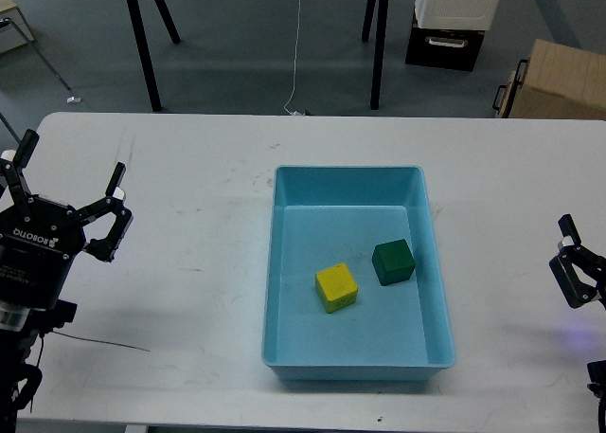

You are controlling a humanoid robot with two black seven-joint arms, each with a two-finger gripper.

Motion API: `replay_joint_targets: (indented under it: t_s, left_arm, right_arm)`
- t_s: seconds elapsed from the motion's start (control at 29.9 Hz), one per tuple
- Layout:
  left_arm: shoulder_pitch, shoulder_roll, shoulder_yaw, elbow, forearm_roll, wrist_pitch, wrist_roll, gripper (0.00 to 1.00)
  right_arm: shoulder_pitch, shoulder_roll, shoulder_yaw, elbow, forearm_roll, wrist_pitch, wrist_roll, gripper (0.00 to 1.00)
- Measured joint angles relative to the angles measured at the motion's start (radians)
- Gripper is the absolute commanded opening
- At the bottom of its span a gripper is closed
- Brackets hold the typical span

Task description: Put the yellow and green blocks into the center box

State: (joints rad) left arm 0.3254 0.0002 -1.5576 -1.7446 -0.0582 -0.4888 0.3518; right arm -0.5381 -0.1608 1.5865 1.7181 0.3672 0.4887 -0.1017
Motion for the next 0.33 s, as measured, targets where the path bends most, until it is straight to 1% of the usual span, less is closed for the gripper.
replay_joint_targets:
  t_s: [0.1, 0.2, 0.33]
  left_arm:
    - [0.044, 0.0, 0.053, -0.002, -0.013, 0.0, -0.024, 1.0]
    - [0.076, 0.0, 0.077, -0.003, -0.018, 0.0, -0.042, 1.0]
    - [0.09, 0.0, 0.084, -0.017, -0.026, 0.0, -0.098, 1.0]
  right_arm:
    - [-0.038, 0.005, 0.0, 0.005, -0.003, 0.0, 0.0, 0.99]
    - [-0.057, 0.005, 0.014, 0.011, -0.003, 0.0, 0.0, 0.99]
    - [-0.061, 0.005, 0.021, 0.012, -0.004, 0.0, 0.001, 0.99]
